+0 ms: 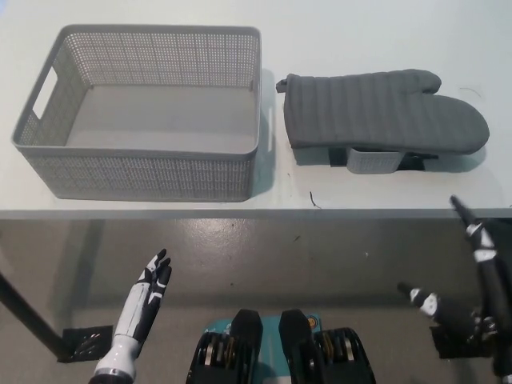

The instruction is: Usethe right hand to pick up a oven gloves on top of a leveled container and place it into another larger container on the left side

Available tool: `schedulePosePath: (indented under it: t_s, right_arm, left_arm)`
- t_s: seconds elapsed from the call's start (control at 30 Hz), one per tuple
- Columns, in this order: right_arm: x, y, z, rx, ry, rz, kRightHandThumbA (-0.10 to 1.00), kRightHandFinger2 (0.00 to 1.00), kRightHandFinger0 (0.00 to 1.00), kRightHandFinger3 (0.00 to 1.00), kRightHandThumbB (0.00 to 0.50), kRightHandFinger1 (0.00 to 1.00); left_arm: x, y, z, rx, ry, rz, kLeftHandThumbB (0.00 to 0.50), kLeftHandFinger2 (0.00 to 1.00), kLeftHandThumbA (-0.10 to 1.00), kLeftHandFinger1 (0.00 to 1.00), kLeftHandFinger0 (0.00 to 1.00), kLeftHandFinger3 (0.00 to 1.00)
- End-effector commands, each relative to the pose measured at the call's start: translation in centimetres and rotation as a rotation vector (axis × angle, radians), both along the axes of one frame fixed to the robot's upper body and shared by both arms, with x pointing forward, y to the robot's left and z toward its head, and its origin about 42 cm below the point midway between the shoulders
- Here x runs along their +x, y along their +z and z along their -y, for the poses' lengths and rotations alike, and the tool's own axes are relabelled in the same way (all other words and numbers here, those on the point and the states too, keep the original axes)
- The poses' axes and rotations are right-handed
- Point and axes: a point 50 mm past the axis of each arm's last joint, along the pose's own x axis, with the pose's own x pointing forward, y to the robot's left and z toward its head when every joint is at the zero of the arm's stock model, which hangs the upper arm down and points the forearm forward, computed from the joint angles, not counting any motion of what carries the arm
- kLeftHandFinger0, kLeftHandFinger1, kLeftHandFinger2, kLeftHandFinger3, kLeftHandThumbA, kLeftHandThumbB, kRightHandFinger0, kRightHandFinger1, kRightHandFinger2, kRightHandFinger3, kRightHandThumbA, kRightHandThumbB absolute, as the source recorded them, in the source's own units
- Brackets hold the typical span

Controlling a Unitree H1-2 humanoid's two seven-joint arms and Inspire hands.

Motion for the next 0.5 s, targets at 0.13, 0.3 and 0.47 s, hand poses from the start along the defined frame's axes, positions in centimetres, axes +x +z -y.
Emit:
schedulePosePath:
  t_s: [0.13,0.3,0.47]
  right_arm:
    - [3.1,13.0,0.9,-0.472,-0.240,0.153,1.00,1.00,1.00,1.00,0.308,1.00]
    - [5.8,14.0,0.1,-0.556,-0.267,0.103,1.00,1.00,1.00,1.00,0.311,1.00]
    - [7.8,14.2,0.1,-0.595,-0.283,0.022,1.00,1.00,1.00,1.00,0.306,1.00]
  left_arm:
    - [1.4,2.1,-0.4,0.033,-0.005,0.138,0.453,1.00,1.00,1.00,1.00,1.00]
    - [1.7,2.2,-0.5,0.020,-0.006,0.133,0.472,1.00,1.00,1.00,1.00,1.00]
    - [1.7,2.2,-0.5,0.019,-0.017,0.135,0.490,1.00,1.00,1.00,1.00,1.00]
